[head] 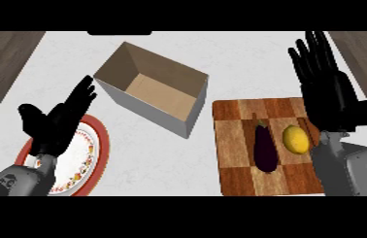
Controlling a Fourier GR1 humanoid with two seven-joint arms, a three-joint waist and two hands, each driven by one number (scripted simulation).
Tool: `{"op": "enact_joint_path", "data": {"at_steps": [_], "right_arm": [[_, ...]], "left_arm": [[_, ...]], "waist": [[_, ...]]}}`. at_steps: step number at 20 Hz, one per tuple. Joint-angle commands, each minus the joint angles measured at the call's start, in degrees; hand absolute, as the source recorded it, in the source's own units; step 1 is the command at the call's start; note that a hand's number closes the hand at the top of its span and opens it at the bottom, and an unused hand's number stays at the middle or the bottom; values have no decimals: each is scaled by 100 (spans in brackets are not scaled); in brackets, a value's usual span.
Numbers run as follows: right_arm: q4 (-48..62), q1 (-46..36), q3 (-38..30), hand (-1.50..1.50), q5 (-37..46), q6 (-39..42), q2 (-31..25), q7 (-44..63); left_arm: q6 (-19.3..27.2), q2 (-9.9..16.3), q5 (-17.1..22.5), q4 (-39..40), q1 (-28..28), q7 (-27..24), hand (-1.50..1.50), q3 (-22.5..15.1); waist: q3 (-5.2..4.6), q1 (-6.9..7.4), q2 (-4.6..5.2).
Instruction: Pick the eggplant from the cutting board and place it in the cardboard box
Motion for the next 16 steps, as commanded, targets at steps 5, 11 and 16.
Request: {"op": "enact_joint_path", "data": {"at_steps": [5,11,16], "right_arm": [[919,1214,772,-150,2026,-1413,-351,833],[1710,1925,1401,-150,4260,-1601,-1814,725],[1426,2003,2240,-150,6138,-1870,-2257,1736]], "left_arm": [[-222,70,-579,-256,-327,-511,0,-285],[-346,26,-614,-387,-410,-452,0,-490],[-316,-152,-797,-279,-368,-514,0,-742]], "waist": [[-96,-212,96],[-173,-308,165],[-151,-231,47]]}}
